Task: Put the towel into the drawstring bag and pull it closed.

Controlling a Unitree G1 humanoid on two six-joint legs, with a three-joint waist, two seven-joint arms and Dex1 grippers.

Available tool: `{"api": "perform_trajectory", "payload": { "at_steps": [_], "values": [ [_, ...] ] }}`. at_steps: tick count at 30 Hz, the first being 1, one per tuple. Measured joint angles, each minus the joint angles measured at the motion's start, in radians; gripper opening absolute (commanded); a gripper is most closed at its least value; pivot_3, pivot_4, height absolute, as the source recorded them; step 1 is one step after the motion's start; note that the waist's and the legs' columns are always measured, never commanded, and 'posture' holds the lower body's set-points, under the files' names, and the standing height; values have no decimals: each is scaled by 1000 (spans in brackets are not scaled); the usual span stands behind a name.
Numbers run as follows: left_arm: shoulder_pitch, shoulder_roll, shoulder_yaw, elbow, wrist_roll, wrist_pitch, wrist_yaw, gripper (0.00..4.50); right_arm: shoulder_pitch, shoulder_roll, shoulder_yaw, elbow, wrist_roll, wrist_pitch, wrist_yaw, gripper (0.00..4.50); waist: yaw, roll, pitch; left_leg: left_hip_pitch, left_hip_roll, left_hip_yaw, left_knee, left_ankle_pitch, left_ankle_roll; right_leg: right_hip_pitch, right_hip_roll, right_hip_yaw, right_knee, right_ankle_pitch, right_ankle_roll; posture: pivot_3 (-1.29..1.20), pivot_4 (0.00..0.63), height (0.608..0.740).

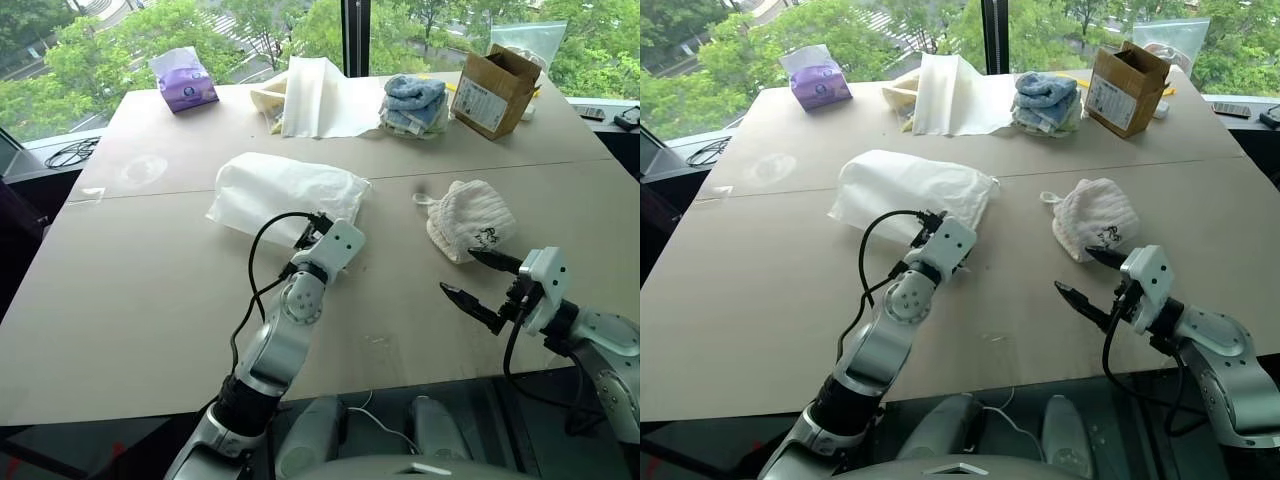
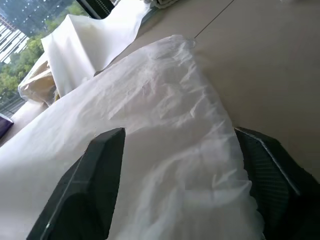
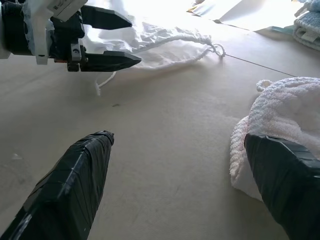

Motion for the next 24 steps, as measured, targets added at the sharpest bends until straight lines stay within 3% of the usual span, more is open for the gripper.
{"api": "perform_trajectory", "payload": {
  "at_steps": [4, 13, 17, 24],
  "values": [
    [-1, 8, 32, 0, 18, -9, 3, 61, -5, 1, 1, 5, -6, -12, 0, 4500, 0, 0, 0, 0, 0, 0, 0, 0, 0, 0, 0, 0, 0, 0, 0, 0, 150, 740],
    [10, 24, 125, 0, -20, -113, -9, 61, -63, 41, 5, 51, -77, -34, -86, 4500, -1, 0, 0, 0, 0, 0, 1, 0, 0, 0, 0, 0, 0, 0, 0, 0, 150, 740],
    [19, 44, 216, -1, -148, -230, -86, 61, -192, 84, -3, 136, -143, 5, -240, 4500, -2, 0, 0, 0, 0, 0, 1, 0, -1, -1, 0, 0, 1, 0, 0, 0, 150, 740],
    [46, 70, 280, -1, -253, -306, -165, 61, -440, 104, -64, 373, -100, 185, -339, 4500, -3, 0, 0, -2, 0, 2, 1, 0, 0, -3, 0, 1, 2, 0, 0, 0, 150, 740]
  ]
}}
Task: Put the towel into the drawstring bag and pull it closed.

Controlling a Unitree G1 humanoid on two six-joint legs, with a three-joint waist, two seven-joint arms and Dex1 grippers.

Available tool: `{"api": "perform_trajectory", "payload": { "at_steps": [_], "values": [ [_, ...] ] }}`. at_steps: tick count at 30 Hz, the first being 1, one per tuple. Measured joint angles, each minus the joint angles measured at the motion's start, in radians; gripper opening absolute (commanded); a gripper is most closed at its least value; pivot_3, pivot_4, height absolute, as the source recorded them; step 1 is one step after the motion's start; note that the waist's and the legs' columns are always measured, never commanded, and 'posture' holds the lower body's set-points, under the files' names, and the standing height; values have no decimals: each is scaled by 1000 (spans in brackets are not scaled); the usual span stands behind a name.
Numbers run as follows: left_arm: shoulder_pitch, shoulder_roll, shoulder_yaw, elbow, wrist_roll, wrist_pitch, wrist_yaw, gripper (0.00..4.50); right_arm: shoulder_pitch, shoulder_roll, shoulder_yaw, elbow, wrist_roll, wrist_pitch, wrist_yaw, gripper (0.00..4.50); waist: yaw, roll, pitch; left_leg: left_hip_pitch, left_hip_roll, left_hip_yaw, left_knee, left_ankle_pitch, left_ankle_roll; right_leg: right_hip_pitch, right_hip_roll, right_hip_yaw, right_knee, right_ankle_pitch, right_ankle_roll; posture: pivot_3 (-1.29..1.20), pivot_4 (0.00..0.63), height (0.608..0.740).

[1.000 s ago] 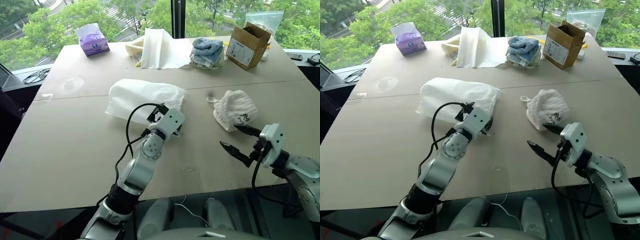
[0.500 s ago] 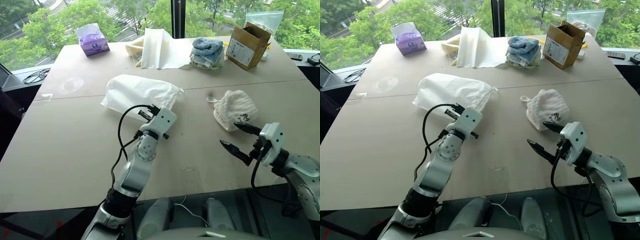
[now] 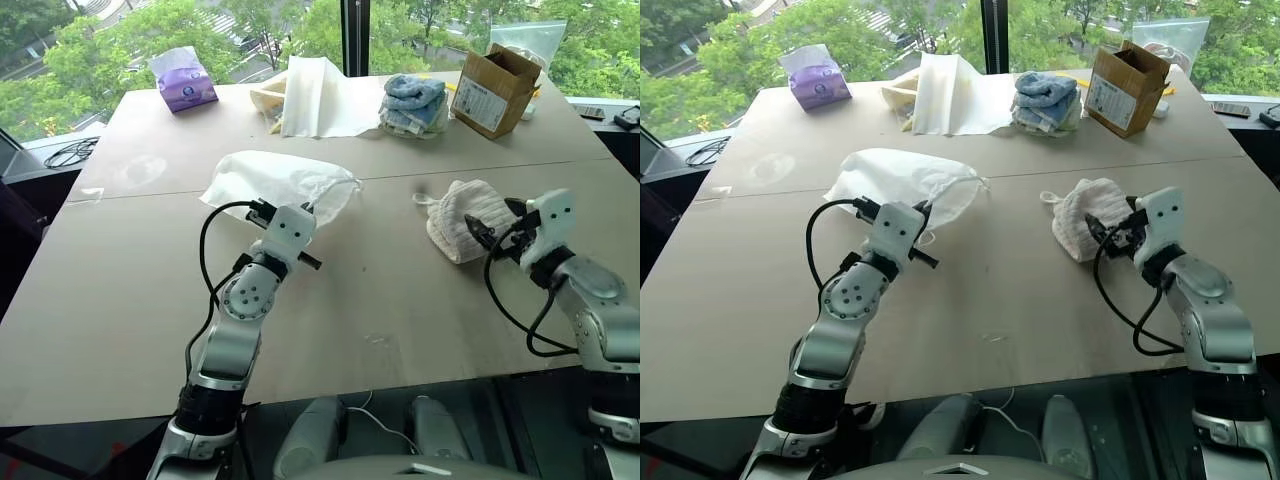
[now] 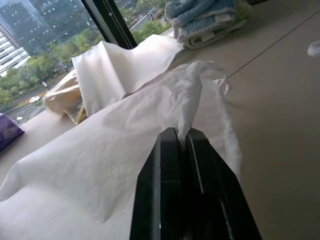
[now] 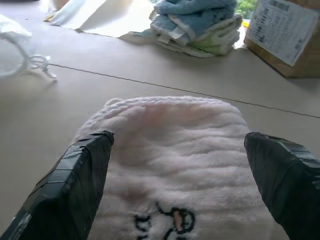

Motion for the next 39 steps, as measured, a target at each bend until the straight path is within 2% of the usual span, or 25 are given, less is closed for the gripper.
{"api": "perform_trajectory", "payload": {
  "at_steps": [3, 7, 19, 22, 23, 24, 25, 28, 29, 31, 37, 39],
  "values": [
    [-1, 1, 34, 0, -32, 9, -11, 61, -76, -14, -19, 114, 17, 66, 6, 4500, 0, 0, 0, -1, 0, 0, -1, 0, 0, -1, 0, 0, 0, 0, 0, 0, 150, 740],
    [6, 7, 86, 1, -86, 32, -33, 61, -105, -26, 1, 232, 26, 156, 59, 4500, -4, 0, 0, -3, 0, 0, -1, 0, 0, -3, -1, 0, 0, 0, 0, 0, 150, 740],
    [-9, 8, 165, 90, -158, 80, -31, 61, -128, -63, 35, 248, 79, 279, 236, 4500, -28, -1, -1, -2, 0, 0, 0, 0, 0, -3, 0, 0, 1, 0, 0, 0, 150, 740],
    [-34, 8, 170, 110, -178, 91, -40, 0, -127, -63, 68, 236, 52, 266, 249, 3736, -31, -2, -2, -2, 1, 0, 0, 0, 0, -3, 0, 0, 1, 0, 0, 0, 150, 740],
    [-43, 8, 170, 112, -185, 93, -47, 0, -127, -51, 74, 235, 40, 258, 246, 3279, -34, -2, -2, -2, 1, 0, 0, 0, 0, -3, 0, 0, 1, 0, 0, 0, 150, 740],
    [-53, 9, 170, 113, -193, 94, -52, 0, -128, -40, 76, 235, 35, 256, 240, 3039, -35, -2, -2, -2, 1, 0, 0, 0, 0, -3, 0, 0, 1, 0, 0, 0, 150, 740],
    [-61, 12, 170, 114, -198, 95, -53, 0, -128, -31, 77, 235, 35, 253, 239, 2434, -38, -2, -2, -1, 1, 0, 0, 0, 0, -3, 0, 0, 1, 0, 0, 0, 150, 740],
    [-90, 25, 171, 123, -203, 96, -59, 0, -128, -6, 76, 235, 42, 256, 236, 1353, -44, -2, -2, -1, 1, 0, 0, 0, 0, -3, 0, 0, 1, 0, 0, 0, 150, 740],
    [-101, 30, 172, 128, -209, 96, -64, 0, -128, 1, 74, 234, 49, 261, 236, 722, -46, -2, -2, -1, 1, 0, 0, 0, 0, -3, 0, 0, 1, 0, 0, 0, 150, 740],
    [-115, 35, 171, 137, -224, 96, -83, 0, -127, 7, 63, 225, 61, 266, 236, 35, -47, -2, -2, -2, 1, 0, 0, 0, 0, -3, 0, 0, 2, 0, 0, 0, 150, 740],
    [-147, 60, 170, 150, -284, 97, -163, 0, -122, 64, 13, 155, 179, 366, 231, 35, -51, -2, -1, -4, 1, 0, 0, 0, 0, -5, 0, 0, 2, 0, 0, 0, 150, 740],
    [-170, 83, 175, 171, -319, 97, -207, 0, -142, 72, -22, 103, 275, 448, 232, 35, -50, -1, -1, -6, 1, 0, 1, 0, 0, -7, 0, 0, 2, 0, 0, 0, 150, 740]
  ]
}}
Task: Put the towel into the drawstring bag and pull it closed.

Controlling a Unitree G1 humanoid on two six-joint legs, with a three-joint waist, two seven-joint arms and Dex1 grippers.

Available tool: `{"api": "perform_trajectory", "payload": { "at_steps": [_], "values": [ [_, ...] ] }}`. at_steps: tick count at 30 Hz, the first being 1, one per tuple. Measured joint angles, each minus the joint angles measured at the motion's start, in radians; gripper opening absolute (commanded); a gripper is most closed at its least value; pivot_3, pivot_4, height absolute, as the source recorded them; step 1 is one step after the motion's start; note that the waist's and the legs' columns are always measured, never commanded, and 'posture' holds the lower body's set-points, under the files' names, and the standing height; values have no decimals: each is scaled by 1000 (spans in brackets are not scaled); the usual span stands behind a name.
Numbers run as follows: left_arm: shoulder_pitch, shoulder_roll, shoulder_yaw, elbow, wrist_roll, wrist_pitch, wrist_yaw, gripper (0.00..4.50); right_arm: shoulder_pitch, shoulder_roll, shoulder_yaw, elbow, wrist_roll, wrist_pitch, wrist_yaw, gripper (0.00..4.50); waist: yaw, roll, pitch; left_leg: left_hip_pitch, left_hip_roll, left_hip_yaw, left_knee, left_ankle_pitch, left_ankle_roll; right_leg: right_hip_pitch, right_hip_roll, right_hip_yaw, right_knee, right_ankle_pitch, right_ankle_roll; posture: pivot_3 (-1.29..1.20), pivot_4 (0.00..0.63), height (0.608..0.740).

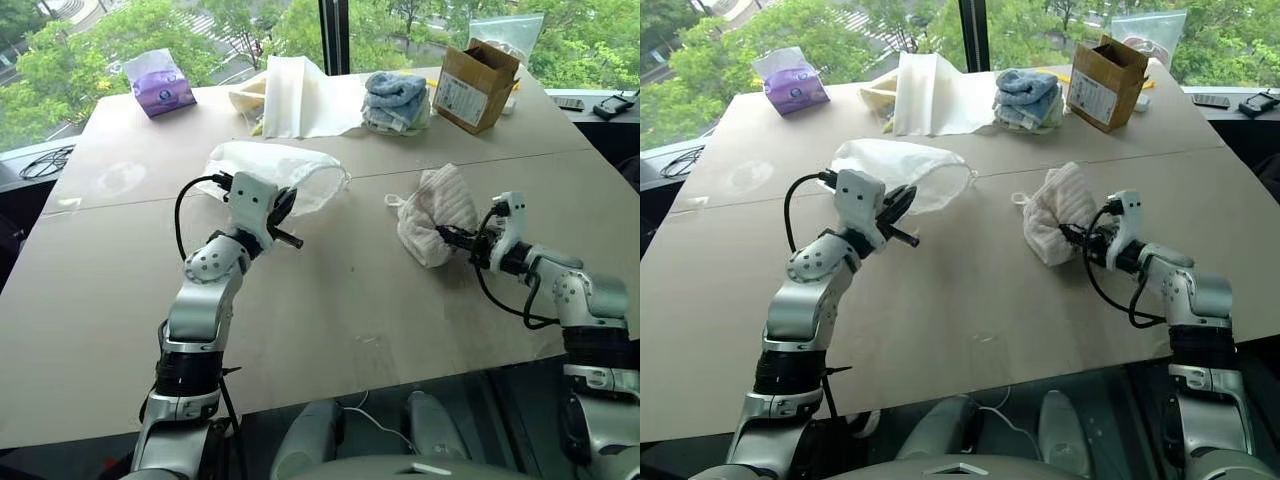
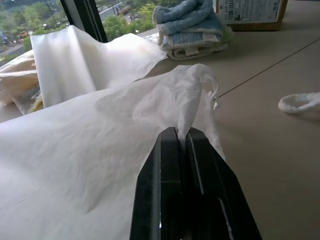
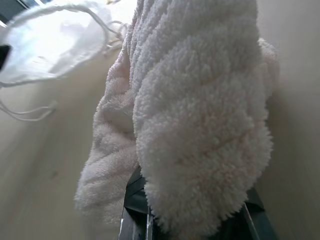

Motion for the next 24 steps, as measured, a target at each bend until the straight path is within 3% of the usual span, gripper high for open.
{"api": "perform_trajectory", "payload": {
  "at_steps": [4, 9, 16, 24],
  "values": [
    [-54, 26, 20, 41, -69, -1, -82, 0, -74, -1, -48, -88, 162, 129, 13, 35, 0, 0, 0, -4, 0, -2, 2, 0, 0, -3, 0, -2, 0, 0, 0, 0, 150, 740],
    [-96, 61, 40, 84, -161, -13, -216, 0, -97, 1, -20, -153, 323, 280, 43, 35, -1, 0, 0, -7, -1, -3, 2, 0, 0, -5, -2, -4, 0, 0, 0, 0, 150, 740],
    [-99, 98, 39, 92, -269, 5, -369, 0, -118, -8, 77, -163, 383, 342, 98, 35, -3, 0, 0, -7, -1, -3, 2, 0, 0, -7, -2, -4, 3, 0, 0, 0, 150, 740],
    [-114, 102, 35, 92, -291, 5, -402, 0, -74, -62, 181, -224, 429, 406, 176, 35, -2, 0, 0, -9, -1, -3, 6, 0, 0, -7, -2, -4, 5, 0, 0, 0, 150, 740]
  ]
}}
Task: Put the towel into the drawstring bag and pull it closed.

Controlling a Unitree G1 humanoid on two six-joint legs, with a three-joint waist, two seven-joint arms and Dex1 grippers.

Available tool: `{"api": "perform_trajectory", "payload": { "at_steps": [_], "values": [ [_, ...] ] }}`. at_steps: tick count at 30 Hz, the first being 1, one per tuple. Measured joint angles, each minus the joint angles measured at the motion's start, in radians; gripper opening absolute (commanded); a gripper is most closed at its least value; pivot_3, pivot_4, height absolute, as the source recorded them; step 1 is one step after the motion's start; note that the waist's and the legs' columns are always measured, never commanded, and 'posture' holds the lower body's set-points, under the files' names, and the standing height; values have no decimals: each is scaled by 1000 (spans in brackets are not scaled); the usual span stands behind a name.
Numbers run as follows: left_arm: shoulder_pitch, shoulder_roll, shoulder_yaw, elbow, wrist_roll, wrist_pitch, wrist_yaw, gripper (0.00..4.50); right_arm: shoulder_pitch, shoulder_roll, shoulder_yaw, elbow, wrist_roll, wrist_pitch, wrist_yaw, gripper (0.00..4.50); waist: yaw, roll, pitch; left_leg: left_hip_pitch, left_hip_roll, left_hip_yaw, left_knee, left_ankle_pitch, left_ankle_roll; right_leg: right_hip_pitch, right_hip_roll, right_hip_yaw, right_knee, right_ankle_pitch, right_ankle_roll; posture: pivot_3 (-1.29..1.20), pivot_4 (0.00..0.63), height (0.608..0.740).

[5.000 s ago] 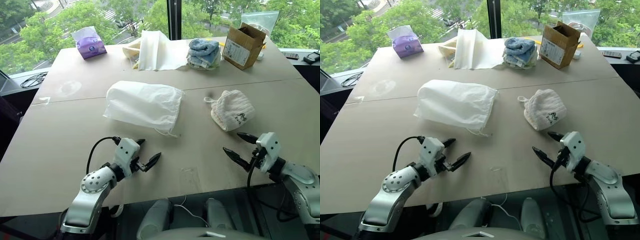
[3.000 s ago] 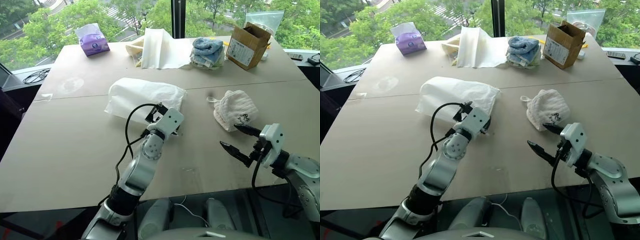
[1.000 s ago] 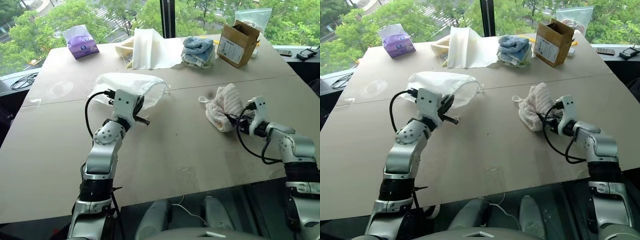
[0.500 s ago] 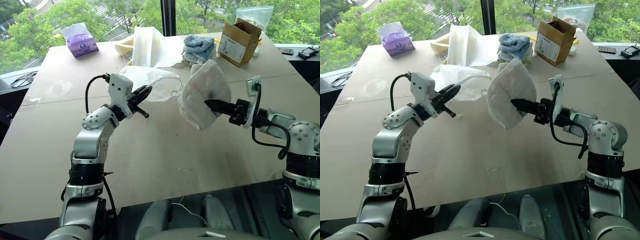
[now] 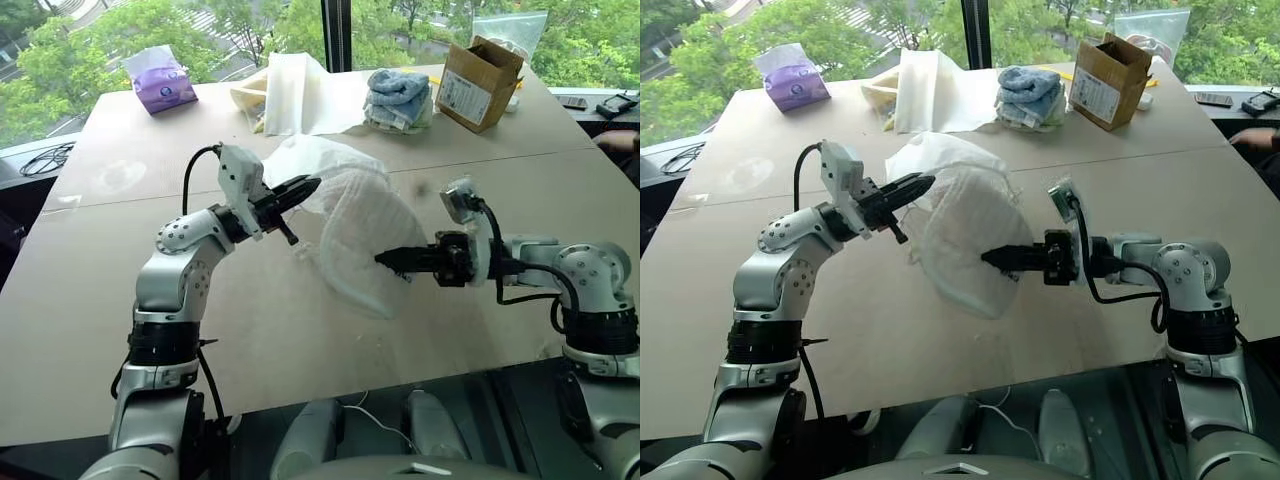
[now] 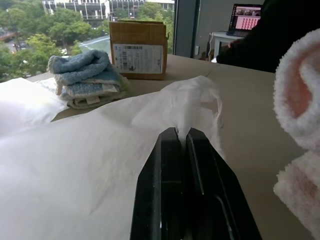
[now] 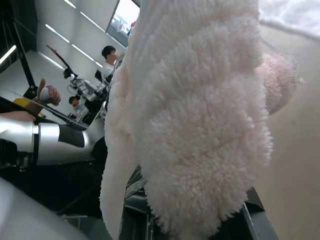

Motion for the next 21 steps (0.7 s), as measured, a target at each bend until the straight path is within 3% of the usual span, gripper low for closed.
{"api": "perform_trajectory", "payload": {
  "at_steps": [11, 16, 21],
  "values": [
    [65, 36, -61, -109, -24, -42, -156, 0, 14, 22, -8, 72, 91, 93, -5, 35, 1, 0, 0, 0, 0, 1, 6, 0, 0, -1, 0, 2, 7, 0, 0, 0, 150, 740],
    [81, 54, -80, -114, -20, -93, -209, 0, -8, 74, -117, 206, 210, 171, -90, 35, 3, 0, 0, 0, 0, 1, 7, 0, 0, 0, 1, 2, 7, 0, 0, 0, 150, 740],
    [85, 55, -83, -114, -18, -128, -222, 0, -20, 139, -211, 352, 344, 215, -272, 35, 1, 0, 0, 0, 0, 1, 6, 0, 0, -1, 0, 2, 7, 0, 0, 0, 150, 740]
  ]
}}
